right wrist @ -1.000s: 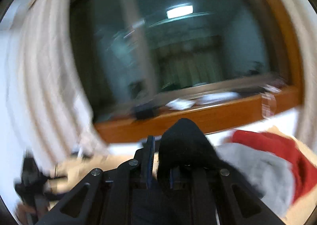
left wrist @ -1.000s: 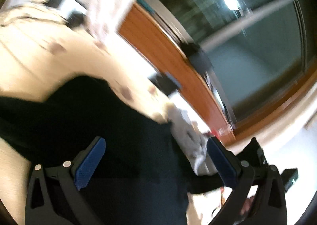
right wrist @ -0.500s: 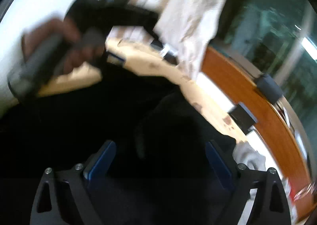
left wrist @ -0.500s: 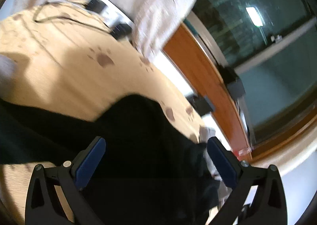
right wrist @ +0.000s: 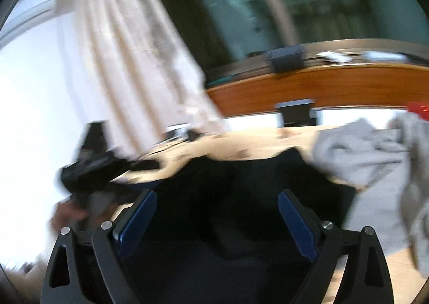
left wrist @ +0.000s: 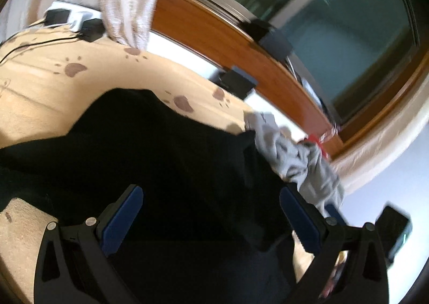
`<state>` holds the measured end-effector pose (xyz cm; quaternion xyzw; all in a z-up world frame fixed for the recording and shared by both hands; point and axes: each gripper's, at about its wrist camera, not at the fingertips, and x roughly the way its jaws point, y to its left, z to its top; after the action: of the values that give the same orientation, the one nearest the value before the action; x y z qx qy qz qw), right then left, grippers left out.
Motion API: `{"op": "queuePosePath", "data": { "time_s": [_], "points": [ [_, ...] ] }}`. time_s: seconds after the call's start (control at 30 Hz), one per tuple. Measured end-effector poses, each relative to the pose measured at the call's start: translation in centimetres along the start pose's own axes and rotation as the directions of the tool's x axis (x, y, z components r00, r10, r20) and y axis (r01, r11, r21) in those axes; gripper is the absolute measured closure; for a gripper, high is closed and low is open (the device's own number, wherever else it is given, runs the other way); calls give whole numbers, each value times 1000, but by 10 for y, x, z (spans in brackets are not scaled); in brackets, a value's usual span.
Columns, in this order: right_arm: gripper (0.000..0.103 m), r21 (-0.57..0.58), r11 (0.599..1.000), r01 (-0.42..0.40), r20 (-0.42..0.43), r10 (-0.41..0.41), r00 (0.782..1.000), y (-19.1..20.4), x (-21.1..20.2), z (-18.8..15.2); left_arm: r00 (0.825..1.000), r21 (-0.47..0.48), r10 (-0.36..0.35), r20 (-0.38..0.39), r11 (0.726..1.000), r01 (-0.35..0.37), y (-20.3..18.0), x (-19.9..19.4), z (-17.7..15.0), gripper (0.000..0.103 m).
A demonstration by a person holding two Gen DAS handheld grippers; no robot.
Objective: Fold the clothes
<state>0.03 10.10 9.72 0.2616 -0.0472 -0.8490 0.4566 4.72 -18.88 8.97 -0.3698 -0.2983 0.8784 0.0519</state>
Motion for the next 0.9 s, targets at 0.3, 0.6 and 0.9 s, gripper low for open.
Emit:
{"op": "queuePosePath", "data": {
  "time_s": [0.3,0.6,0.9],
  "points": [
    [9,53,996,77,-103,-72,992,-40,34,-7,980,27,193,-42,981,-192,-10,17,16,1],
    [9,74,987,140,-186,-124,975,-57,40,-29,956,35,247,-157,969,-244,-4,57,31,10],
    [8,89,986,143,-214,-121,969,-62,40,-31,935,126,308,-175,949,-289,-19,81,49,25]
  ]
}}
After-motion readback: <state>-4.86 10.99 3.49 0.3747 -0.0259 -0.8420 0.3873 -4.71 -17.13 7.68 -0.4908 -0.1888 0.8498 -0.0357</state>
